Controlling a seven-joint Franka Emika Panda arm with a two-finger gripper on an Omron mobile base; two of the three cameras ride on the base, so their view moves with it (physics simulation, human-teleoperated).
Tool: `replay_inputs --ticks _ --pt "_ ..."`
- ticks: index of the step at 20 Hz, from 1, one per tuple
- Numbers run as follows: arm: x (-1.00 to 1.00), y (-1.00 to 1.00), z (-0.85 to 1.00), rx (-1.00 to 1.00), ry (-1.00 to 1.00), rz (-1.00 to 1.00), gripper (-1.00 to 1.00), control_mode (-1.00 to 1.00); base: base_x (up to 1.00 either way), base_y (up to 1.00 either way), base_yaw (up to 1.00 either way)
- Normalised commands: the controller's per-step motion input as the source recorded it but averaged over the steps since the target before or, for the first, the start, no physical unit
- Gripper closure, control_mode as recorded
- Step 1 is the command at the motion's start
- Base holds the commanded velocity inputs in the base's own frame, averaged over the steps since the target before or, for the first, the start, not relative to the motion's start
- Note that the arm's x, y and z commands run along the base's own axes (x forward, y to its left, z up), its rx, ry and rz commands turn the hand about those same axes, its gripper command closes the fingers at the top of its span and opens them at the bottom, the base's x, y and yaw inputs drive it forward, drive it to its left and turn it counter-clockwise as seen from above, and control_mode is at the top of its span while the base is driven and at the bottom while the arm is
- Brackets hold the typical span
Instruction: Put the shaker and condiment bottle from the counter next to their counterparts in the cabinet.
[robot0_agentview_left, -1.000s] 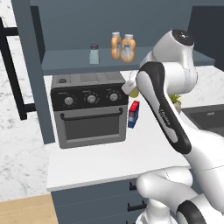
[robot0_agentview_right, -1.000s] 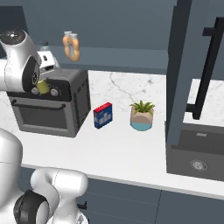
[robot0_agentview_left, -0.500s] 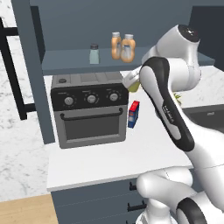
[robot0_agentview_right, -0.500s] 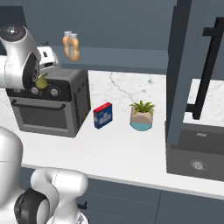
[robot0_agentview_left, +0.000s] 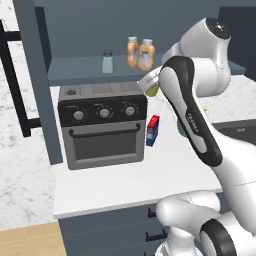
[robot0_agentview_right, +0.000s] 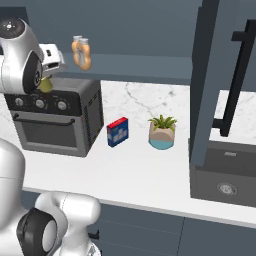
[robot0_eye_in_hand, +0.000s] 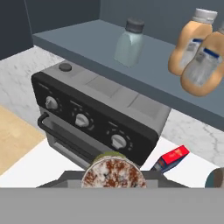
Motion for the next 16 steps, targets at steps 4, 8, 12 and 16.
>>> replay_inputs --ticks 4,8,12,16 --pt "0.12 0.07 0.23 0.06 -0.03 0.00 1.00 -1.00 0.00 0.00 0.00" --pt "0.26 0.02 0.11 0.01 0.00 0.00 1.00 -1.00 0.00 0.00 0.00" --pt "0.45 0.00 0.00 0.00 0.00 -0.02 1.00 -1.00 0.00 0.00 0.00" --pt "0.55 0.00 0.00 0.00 0.01 -0.04 1.00 -1.00 0.00 0.00 0.00"
